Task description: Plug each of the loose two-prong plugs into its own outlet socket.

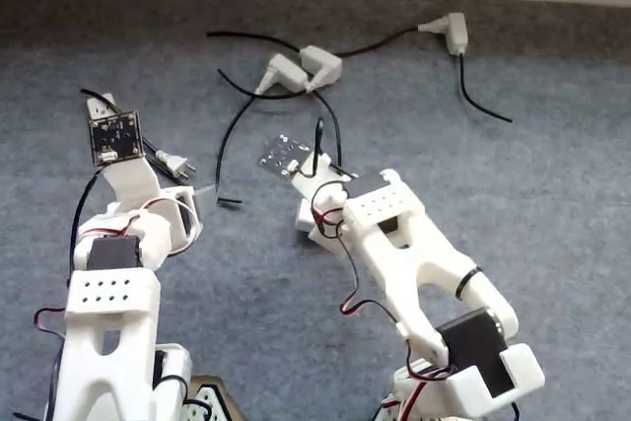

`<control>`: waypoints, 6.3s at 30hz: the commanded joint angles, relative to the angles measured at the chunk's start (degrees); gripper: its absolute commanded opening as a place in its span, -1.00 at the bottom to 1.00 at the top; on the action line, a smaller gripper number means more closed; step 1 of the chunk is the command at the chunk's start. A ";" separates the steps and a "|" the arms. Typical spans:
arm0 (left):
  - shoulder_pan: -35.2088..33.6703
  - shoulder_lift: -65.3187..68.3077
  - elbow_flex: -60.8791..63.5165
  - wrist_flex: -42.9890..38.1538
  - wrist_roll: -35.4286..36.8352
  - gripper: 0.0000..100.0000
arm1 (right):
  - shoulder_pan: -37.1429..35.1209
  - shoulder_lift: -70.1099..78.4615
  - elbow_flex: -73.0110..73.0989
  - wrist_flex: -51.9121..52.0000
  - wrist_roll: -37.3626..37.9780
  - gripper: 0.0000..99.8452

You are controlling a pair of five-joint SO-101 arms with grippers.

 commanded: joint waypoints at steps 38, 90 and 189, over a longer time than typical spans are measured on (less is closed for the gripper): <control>1.01 -1.10 2.51 -5.98 0.26 -0.41 | -4.79 2.59 -5.85 -8.66 -2.02 -0.62; 1.71 -0.66 2.59 -6.24 0.26 -0.41 | 3.82 8.57 -25.19 7.96 -2.90 -0.62; 1.27 -0.66 2.68 -6.42 0.26 -0.41 | -6.29 34.07 -57.80 27.38 -102.33 -0.21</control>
